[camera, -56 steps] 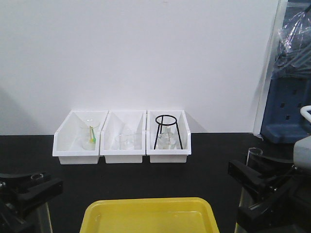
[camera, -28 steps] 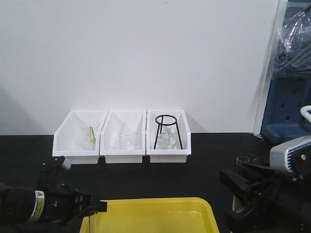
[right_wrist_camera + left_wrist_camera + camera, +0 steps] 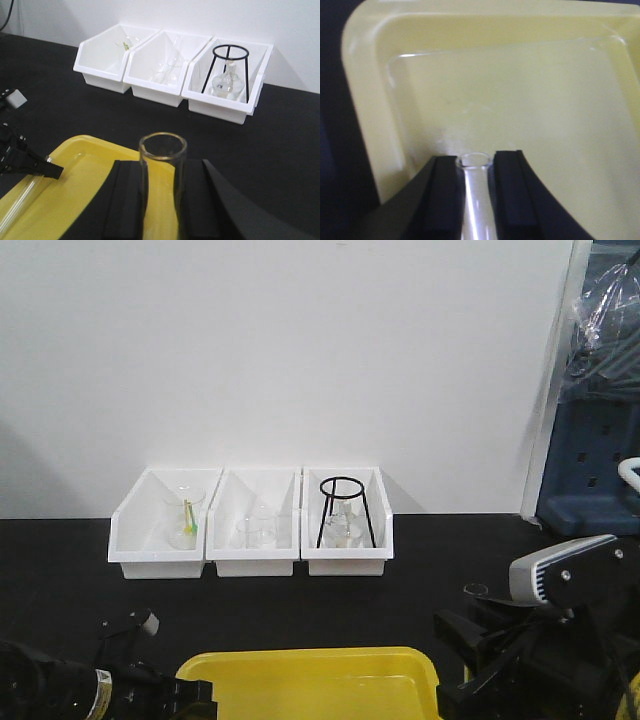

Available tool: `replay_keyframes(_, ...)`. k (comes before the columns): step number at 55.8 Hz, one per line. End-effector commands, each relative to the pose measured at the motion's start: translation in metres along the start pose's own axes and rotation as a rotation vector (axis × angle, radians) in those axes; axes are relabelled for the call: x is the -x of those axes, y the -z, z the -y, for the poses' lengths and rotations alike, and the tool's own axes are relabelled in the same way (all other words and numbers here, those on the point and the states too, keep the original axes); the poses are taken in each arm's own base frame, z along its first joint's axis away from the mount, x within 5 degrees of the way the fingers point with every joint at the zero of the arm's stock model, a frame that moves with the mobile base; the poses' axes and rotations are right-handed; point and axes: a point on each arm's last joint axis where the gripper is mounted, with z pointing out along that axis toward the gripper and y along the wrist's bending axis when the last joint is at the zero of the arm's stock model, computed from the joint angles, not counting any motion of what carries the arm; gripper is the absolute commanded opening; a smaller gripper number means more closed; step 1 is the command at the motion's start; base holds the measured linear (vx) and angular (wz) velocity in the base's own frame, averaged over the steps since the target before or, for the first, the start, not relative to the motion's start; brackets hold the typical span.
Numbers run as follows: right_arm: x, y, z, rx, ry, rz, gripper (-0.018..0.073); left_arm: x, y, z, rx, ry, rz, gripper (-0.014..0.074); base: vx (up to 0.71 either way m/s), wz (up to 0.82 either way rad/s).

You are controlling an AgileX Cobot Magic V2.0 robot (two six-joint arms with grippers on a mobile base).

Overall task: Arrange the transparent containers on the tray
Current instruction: 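Lower both held tubes down into the yellow tray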

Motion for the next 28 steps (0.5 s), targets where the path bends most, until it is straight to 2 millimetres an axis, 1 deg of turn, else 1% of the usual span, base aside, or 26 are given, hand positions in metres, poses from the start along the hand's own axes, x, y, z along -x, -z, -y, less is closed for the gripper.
replay_keyframes(1, 0.014, -0.002, -0.004, 0.040, 0.012, 0.070, -0.0011, 0.016, 0.013, 0.012, -0.010, -0.026, 0.072, 0.0400, 0.00, 0.00)
replay_keyframes(7, 0.008, -0.012, -0.005, 0.053, 0.009, 0.043, -0.0011, 0.016, 0.014, 0.013, -0.011, -0.023, 0.075, 0.0444, 0.00, 0.00)
replay_keyframes(16, -0.006, -0.036, -0.007, 0.082, -0.027, -0.008, -0.0011, 0.018, 0.018, 0.018, -0.037, -0.033, 0.078, 0.0443, 0.00, 0.00)
replay_keyframes(23, -0.014, -0.061, -0.005, 0.069, -0.113, -0.064, -0.0011, 0.026, 0.032, 0.032, -0.092, -0.065, 0.105, 0.0443, 0.00, 0.00)
replay_keyframes(28, -0.017, -0.085, -0.003, 0.043, -0.175, -0.109, -0.0011, 0.033, 0.049, 0.048, -0.142, -0.102, 0.140, 0.0443, 0.00, 0.00)
